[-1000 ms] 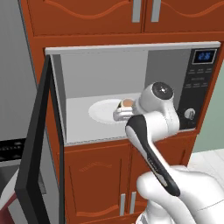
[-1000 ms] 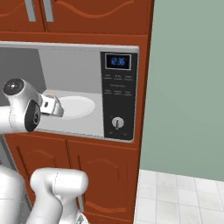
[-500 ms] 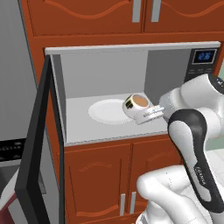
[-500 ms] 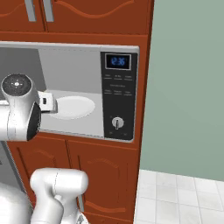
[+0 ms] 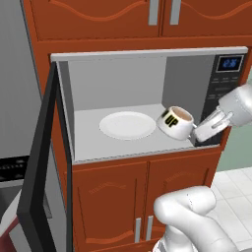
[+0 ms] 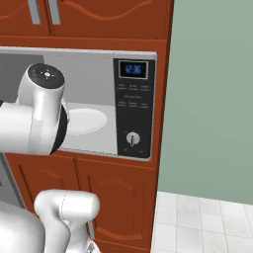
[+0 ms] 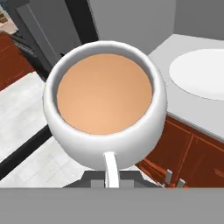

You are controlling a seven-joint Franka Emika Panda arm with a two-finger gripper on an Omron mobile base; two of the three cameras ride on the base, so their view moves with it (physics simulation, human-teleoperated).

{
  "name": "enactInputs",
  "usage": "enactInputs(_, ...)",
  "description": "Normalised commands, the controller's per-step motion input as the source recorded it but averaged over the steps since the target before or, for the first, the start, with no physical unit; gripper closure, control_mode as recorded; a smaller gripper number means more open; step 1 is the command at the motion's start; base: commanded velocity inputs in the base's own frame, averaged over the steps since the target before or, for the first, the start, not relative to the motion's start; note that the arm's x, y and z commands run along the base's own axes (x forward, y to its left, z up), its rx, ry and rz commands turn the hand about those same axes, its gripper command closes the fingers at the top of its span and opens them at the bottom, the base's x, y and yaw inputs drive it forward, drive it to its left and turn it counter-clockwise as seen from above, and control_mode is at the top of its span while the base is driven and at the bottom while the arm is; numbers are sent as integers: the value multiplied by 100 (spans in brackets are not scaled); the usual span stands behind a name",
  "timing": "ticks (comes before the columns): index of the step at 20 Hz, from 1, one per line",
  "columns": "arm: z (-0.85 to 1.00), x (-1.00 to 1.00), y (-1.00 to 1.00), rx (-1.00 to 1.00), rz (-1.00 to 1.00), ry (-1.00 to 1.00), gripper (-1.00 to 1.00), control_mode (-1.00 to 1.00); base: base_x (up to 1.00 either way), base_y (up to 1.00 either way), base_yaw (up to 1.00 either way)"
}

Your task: Pick the cup of tea, navigate to the dining table, and place it on the saucer.

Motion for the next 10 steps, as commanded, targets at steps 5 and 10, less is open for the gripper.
enactInputs(5,4,-46,-34,-1,25,32,100,-100,0,0,0)
enactInputs(10,0,-35,-5,-6,20,17,100,-100,0,0,0)
